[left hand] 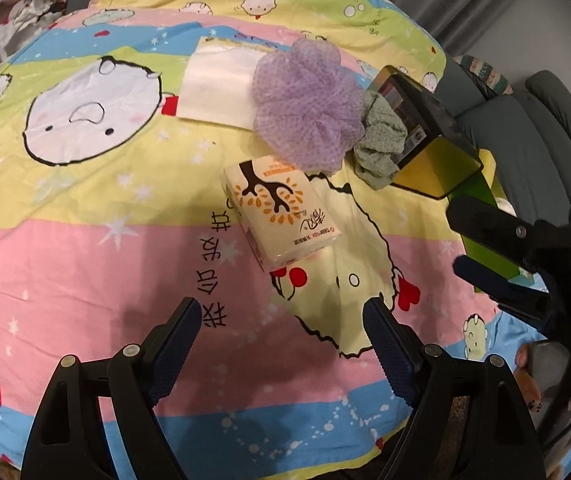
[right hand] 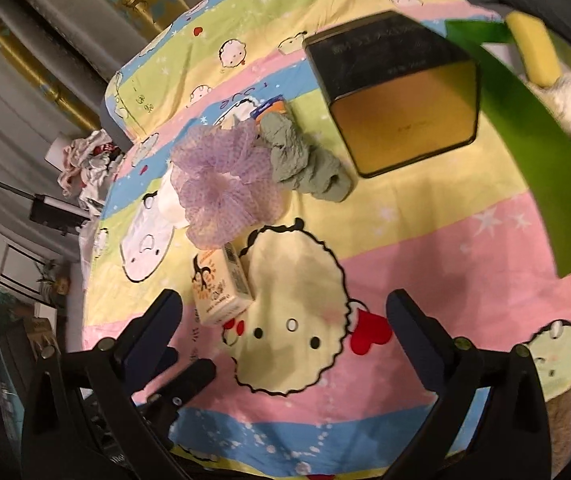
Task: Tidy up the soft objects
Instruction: 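Grasp the orange-printed tissue pack with the right gripper and lift it, then carry the tissue pack into the white box and open the right gripper, then move the right gripper back over the quilt to the lilac bath puff, then grasp the lilac bath puff with the right gripper and lift it, then carry the lilac puff into the white box and open the right gripper, then move the right gripper back to the grey-green cloth and grasp it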
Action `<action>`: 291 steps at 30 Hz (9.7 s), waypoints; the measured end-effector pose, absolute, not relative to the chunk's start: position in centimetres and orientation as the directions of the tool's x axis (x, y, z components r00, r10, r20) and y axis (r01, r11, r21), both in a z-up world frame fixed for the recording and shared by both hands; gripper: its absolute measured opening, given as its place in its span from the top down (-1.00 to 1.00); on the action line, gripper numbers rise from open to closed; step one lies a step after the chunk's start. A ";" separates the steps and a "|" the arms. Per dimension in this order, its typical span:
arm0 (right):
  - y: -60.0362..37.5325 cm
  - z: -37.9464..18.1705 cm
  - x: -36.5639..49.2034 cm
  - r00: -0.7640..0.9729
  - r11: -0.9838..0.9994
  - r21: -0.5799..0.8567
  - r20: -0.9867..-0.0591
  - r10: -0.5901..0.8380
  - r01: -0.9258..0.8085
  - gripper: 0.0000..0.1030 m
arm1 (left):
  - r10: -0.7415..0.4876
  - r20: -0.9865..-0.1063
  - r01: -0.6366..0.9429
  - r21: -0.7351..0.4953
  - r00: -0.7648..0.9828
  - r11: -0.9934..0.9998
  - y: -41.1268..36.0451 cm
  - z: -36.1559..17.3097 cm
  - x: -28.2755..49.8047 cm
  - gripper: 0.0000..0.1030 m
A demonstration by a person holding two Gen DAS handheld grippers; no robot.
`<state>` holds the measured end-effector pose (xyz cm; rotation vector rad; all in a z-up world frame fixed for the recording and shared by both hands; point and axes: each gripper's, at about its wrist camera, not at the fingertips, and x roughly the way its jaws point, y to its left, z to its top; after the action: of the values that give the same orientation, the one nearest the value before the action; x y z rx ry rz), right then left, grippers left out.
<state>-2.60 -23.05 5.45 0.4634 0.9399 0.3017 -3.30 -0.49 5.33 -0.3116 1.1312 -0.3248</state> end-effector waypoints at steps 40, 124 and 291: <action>-24.8 8.3 -1.4 0.586 0.765 0.602 -0.543 0.602 -0.228 0.16 | -0.465 -0.674 0.391 -0.274 0.574 0.879 -9.3 13.5 -3.0 0.12; -14.4 3.2 7.3 0.586 0.910 0.341 -0.697 0.413 -0.236 -0.52 | -0.109 -0.764 -0.110 -0.230 0.635 0.967 4.7 6.6 -2.2 -0.60; -17.5 3.5 4.7 0.612 0.951 0.240 -0.728 0.310 -0.196 0.59 | -0.173 -0.743 -0.078 -0.290 0.646 0.954 7.0 6.7 -2.1 -0.75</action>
<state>4.70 -17.47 3.49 0.1411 0.8652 0.2926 -2.14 6.97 6.73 -0.3105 0.8707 -0.0552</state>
